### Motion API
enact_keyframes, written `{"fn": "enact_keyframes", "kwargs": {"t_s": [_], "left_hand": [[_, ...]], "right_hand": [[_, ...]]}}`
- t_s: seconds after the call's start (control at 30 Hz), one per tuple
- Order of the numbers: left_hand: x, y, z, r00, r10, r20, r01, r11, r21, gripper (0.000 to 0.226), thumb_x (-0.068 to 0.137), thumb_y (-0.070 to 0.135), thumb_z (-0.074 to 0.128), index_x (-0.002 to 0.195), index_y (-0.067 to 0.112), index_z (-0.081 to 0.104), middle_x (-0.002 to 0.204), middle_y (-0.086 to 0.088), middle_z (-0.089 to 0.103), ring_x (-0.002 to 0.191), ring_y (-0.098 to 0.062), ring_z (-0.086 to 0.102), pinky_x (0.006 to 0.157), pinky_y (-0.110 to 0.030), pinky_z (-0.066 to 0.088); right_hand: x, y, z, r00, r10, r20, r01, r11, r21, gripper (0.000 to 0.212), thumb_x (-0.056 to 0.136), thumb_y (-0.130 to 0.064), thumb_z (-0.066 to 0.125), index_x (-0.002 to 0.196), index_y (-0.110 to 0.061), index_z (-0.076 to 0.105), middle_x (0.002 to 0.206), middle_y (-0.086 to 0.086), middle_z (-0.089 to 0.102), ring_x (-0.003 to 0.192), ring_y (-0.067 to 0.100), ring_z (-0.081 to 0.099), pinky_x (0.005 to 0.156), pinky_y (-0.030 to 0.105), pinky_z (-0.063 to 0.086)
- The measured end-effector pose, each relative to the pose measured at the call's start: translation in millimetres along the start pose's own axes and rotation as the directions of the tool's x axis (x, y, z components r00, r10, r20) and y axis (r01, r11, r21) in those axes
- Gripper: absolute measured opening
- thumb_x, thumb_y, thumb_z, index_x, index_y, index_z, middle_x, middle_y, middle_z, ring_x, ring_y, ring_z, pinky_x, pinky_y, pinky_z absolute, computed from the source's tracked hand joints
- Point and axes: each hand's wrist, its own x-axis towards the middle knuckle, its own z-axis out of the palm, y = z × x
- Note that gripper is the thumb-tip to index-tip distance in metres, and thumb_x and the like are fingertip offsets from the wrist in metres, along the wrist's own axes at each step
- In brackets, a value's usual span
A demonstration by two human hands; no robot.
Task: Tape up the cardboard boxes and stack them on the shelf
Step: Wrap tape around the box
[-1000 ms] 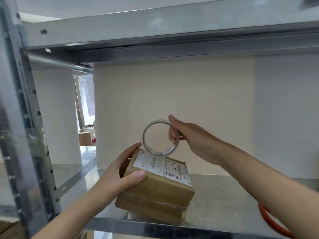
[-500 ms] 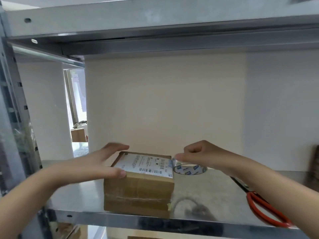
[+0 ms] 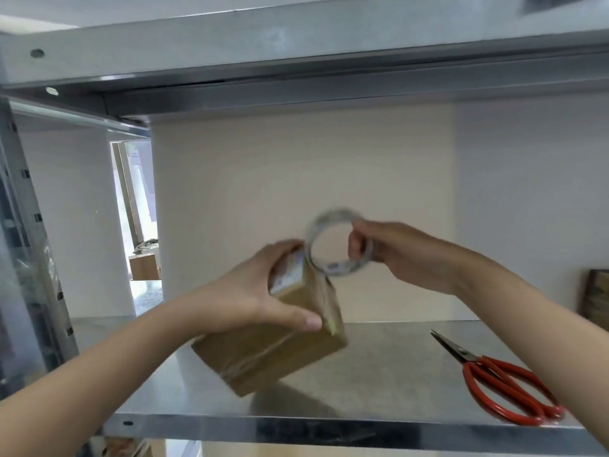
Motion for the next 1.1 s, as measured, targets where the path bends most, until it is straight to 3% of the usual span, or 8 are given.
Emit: {"fn": "enact_keyframes", "kwargs": {"t_s": [0.13, 0.4, 0.53, 0.67, 0.87, 0.93, 1.0, 1.1], "left_hand": [[-4, 3, 19, 0.96, 0.074, -0.27, -0.171, 0.92, -0.352, 0.098, 0.05, 0.064, 0.078, 0.139, 0.041, 0.042, 0.123, 0.024, 0.062, 0.113, 0.001, 0.062, 0.091, -0.023, 0.053], [-15, -25, 66, 0.897, -0.081, -0.434, -0.191, 0.814, -0.548, 0.107, 0.037, 0.08, 0.082, 0.132, 0.058, 0.039, 0.121, 0.032, 0.057, 0.114, 0.001, 0.06, 0.082, -0.02, 0.057], [-14, -26, 67, 0.899, -0.066, -0.433, -0.19, 0.832, -0.522, 0.108, 0.038, 0.08, 0.082, 0.133, 0.059, 0.037, 0.124, 0.03, 0.055, 0.115, 0.0, 0.059, 0.085, -0.022, 0.057], [-12, -20, 76, 0.897, -0.05, -0.44, -0.23, 0.796, -0.56, 0.11, 0.039, 0.077, 0.084, 0.136, 0.053, 0.04, 0.128, 0.025, 0.056, 0.119, -0.005, 0.06, 0.089, -0.029, 0.057], [-13, -24, 98, 0.932, -0.135, -0.335, -0.197, 0.589, -0.784, 0.108, 0.037, 0.07, 0.09, 0.134, 0.047, 0.047, 0.132, 0.003, 0.063, 0.117, -0.019, 0.065, 0.093, -0.043, 0.057], [-14, -28, 90, 0.963, -0.113, -0.245, -0.113, 0.655, -0.747, 0.106, 0.039, 0.076, 0.086, 0.133, 0.058, 0.04, 0.138, 0.012, 0.056, 0.124, -0.014, 0.06, 0.1, -0.045, 0.053], [-16, -28, 70, 0.98, -0.115, -0.163, 0.005, 0.833, -0.554, 0.113, 0.036, 0.09, 0.074, 0.135, 0.067, 0.025, 0.147, 0.026, 0.039, 0.136, -0.007, 0.046, 0.11, -0.045, 0.045], [-11, -7, 24, 0.966, -0.067, -0.25, 0.019, 0.982, -0.188, 0.124, 0.033, 0.1, 0.059, 0.142, 0.068, 0.008, 0.156, 0.037, 0.008, 0.142, 0.004, 0.02, 0.116, -0.035, 0.028]], "right_hand": [[16, -19, 15, 0.991, -0.136, -0.017, 0.136, 0.968, 0.211, 0.05, 0.085, -0.065, 0.044, 0.071, -0.018, 0.053, 0.073, 0.001, 0.059, 0.097, 0.023, 0.053, 0.104, 0.038, 0.037], [11, -38, 3, 0.987, -0.086, -0.137, 0.098, 0.991, 0.088, 0.049, 0.103, -0.041, 0.039, 0.063, -0.012, 0.044, 0.052, 0.002, 0.038, 0.052, 0.013, 0.034, 0.065, 0.028, 0.03], [-7, -40, -26, 0.988, -0.054, -0.141, 0.035, 0.99, -0.139, 0.038, 0.1, -0.028, 0.051, 0.064, -0.016, 0.052, 0.051, -0.007, 0.041, 0.057, 0.013, 0.032, 0.069, 0.028, 0.03], [-17, -30, -37, 0.978, 0.043, -0.206, -0.106, 0.947, -0.305, 0.046, 0.095, -0.033, 0.06, 0.051, -0.021, 0.052, 0.049, -0.005, 0.039, 0.048, 0.007, 0.035, 0.067, 0.026, 0.031], [-21, 20, -16, 0.954, 0.271, -0.127, -0.297, 0.903, -0.31, 0.05, 0.096, -0.041, 0.054, 0.055, -0.019, 0.038, 0.054, 0.001, 0.031, 0.05, 0.014, 0.025, 0.065, 0.025, 0.028], [-17, 23, -15, 0.95, 0.254, -0.181, -0.297, 0.916, -0.271, 0.05, 0.094, -0.038, 0.057, 0.053, -0.018, 0.037, 0.054, 0.001, 0.032, 0.052, 0.014, 0.026, 0.065, 0.026, 0.028], [-12, 20, -14, 0.95, 0.207, -0.232, -0.266, 0.928, -0.261, 0.047, 0.092, -0.033, 0.062, 0.051, -0.018, 0.045, 0.054, -0.001, 0.04, 0.054, 0.012, 0.034, 0.068, 0.023, 0.033], [-2, 16, -8, 0.967, 0.144, -0.209, -0.196, 0.948, -0.252, 0.036, 0.09, -0.028, 0.066, 0.058, -0.014, 0.057, 0.057, -0.004, 0.049, 0.062, 0.011, 0.045, 0.075, 0.022, 0.04]]}}
